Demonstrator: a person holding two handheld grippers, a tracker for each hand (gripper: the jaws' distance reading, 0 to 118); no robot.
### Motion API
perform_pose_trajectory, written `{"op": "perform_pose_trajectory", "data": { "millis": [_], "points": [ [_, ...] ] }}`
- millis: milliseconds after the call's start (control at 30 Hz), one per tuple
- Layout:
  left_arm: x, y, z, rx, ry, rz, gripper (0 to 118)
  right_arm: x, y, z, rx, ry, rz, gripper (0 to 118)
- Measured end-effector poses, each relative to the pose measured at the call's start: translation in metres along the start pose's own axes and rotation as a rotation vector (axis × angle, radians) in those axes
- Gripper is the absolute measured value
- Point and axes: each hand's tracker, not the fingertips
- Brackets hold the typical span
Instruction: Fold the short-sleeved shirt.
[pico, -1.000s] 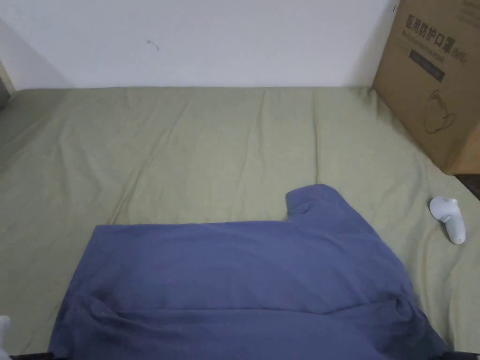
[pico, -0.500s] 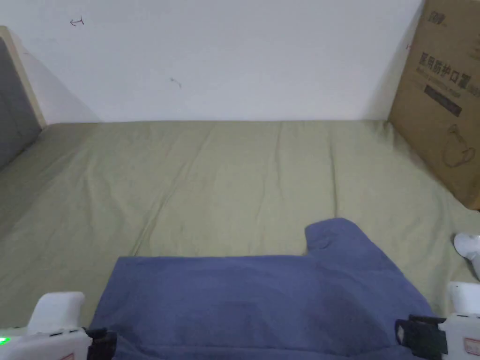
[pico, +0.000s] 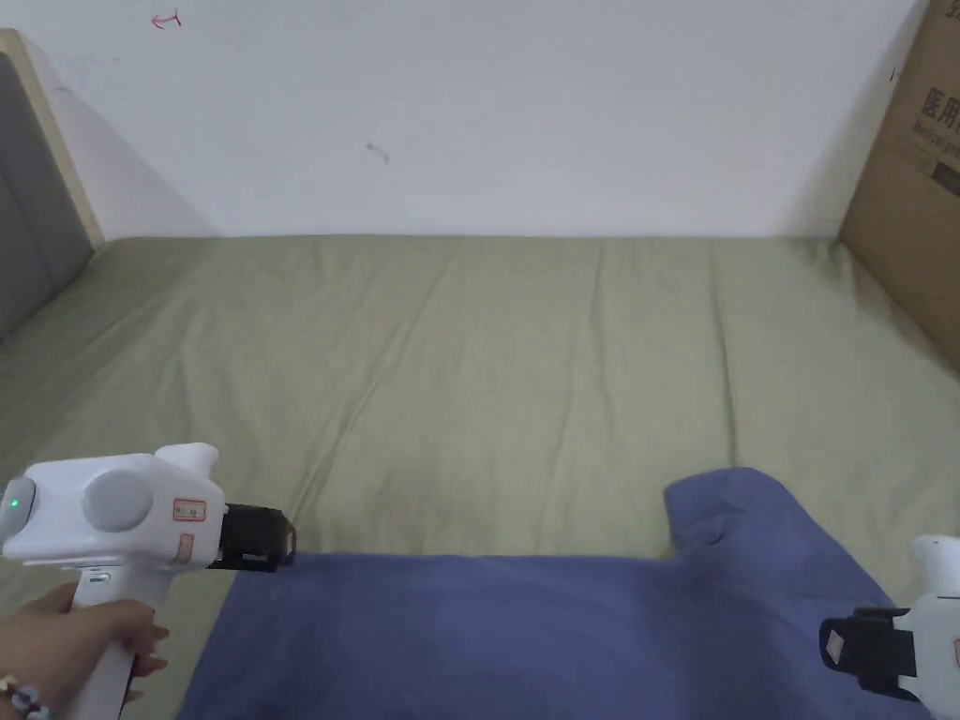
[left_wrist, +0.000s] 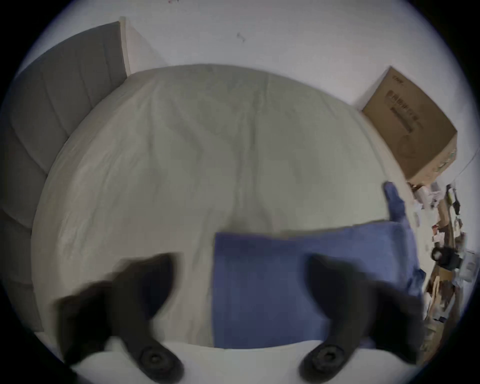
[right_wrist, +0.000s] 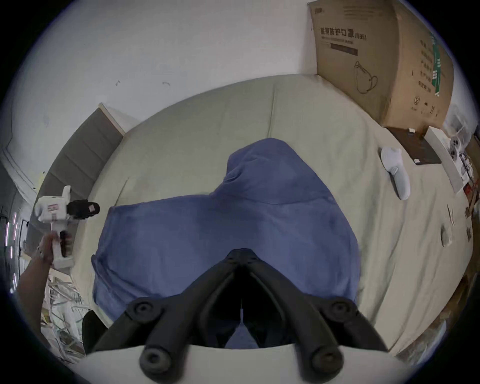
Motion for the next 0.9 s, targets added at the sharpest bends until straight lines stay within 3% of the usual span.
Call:
{"op": "perform_pose_trajectory", "data": {
  "millis": [33,200,300,333,400,433,467,500,533,600,633,700,800,867,900],
  "points": [
    [-0.002,0.004,-0.012,-0.019,0.018,-0.008,114,0.003,-0.001,-0.004,-0.011,-0.002,-0.013,0],
    [0.008,-0.002,-0.061,-0.132,0.036,-0.062,114,0.018,-0.002,-0.02,-0.051,-0.037,-0.039,0],
    [0.018,-0.008,-0.059,-0.14,0.072,-0.199,107,0.029,0.008,-0.027,-0.077,-0.054,-0.046,0],
    [0.019,-0.007,-0.048,-0.132,0.048,-0.153,98,0.033,0.013,-0.03,-0.078,-0.056,-0.045,0],
    [0.02,-0.002,-0.038,-0.126,0.053,-0.123,67,0.04,0.026,-0.035,-0.06,-0.078,-0.031,0],
    [0.021,-0.002,-0.03,-0.116,0.005,-0.109,27,0.044,0.034,-0.04,-0.04,-0.092,-0.026,0],
    [0.023,0.0,-0.02,-0.1,-0.083,-0.106,2,0.049,0.045,-0.048,-0.037,-0.088,-0.029,0],
    [0.027,-0.001,-0.011,-0.08,-0.09,-0.112,2,0.056,0.055,-0.054,-0.036,-0.08,-0.037,1],
    [0.032,-0.001,-0.006,-0.073,-0.036,-0.142,2,0.063,0.068,-0.064,-0.042,-0.055,-0.051,27],
    [0.035,0.0,0.007,-0.053,-0.013,-0.178,2,0.074,0.093,-0.086,-0.075,-0.075,-0.094,97],
    [0.036,-0.001,0.013,-0.045,-0.021,-0.172,2,0.083,0.103,-0.096,-0.103,-0.099,-0.113,113],
    [0.034,-0.002,0.022,-0.026,-0.037,-0.154,2,0.092,0.122,-0.113,-0.092,-0.084,-0.15,112],
    [0.031,-0.004,0.029,-0.013,-0.048,-0.125,2,0.099,0.134,-0.144,-0.192,-0.145,-0.117,110],
    [0.028,-0.004,0.031,-0.008,-0.058,-0.107,2,0.092,0.13,-0.157,-0.276,-0.149,-0.044,86],
    [0.027,-0.005,0.032,-0.009,-0.061,-0.101,2,0.086,0.126,-0.158,-0.277,-0.183,0.0,86]
  ]
}}
